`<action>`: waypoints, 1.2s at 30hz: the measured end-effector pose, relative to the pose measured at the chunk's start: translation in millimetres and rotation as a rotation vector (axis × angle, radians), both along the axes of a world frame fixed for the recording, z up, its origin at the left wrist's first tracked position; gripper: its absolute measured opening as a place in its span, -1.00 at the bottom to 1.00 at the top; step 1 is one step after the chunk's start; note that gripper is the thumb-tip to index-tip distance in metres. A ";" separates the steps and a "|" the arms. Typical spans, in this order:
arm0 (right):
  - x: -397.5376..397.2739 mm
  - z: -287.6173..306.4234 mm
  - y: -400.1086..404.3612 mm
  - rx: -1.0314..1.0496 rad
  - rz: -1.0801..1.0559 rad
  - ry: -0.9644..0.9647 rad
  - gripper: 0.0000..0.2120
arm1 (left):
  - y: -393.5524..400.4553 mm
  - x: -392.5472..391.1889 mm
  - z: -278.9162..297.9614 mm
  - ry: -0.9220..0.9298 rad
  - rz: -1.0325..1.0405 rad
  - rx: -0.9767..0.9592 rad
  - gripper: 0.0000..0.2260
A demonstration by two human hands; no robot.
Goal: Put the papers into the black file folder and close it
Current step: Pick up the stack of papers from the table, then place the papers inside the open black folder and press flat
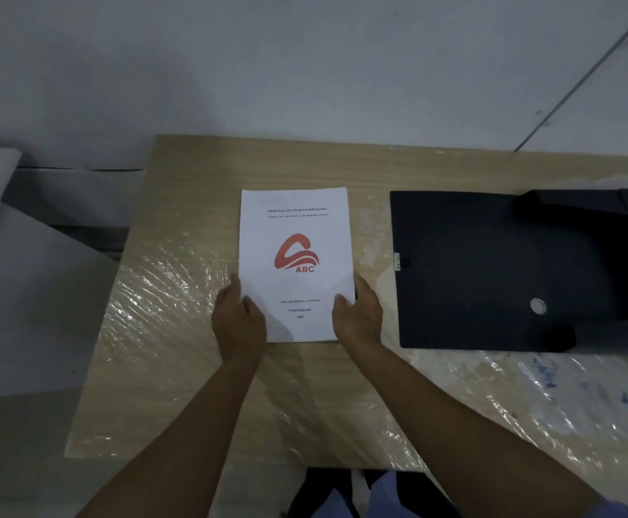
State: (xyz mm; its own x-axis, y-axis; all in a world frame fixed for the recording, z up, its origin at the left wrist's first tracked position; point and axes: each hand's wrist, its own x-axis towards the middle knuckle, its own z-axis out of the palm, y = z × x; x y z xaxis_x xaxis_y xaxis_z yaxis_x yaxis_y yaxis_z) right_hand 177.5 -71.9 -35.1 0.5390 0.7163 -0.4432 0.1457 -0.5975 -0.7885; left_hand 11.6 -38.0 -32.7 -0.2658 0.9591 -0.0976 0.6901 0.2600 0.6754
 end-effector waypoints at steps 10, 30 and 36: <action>22.2 35.0 -12.3 0.158 0.002 -0.083 -0.58 | 1.5 20.0 33.7 -0.307 0.016 0.080 -0.67; 230.9 91.6 -107.5 0.100 -0.025 -0.312 -0.44 | -33.2 213.7 80.3 -0.644 -0.080 0.031 -0.67; 313.5 73.0 -163.7 0.019 0.113 -0.454 -0.40 | -59.9 258.5 68.0 -0.703 -0.005 -0.036 -0.66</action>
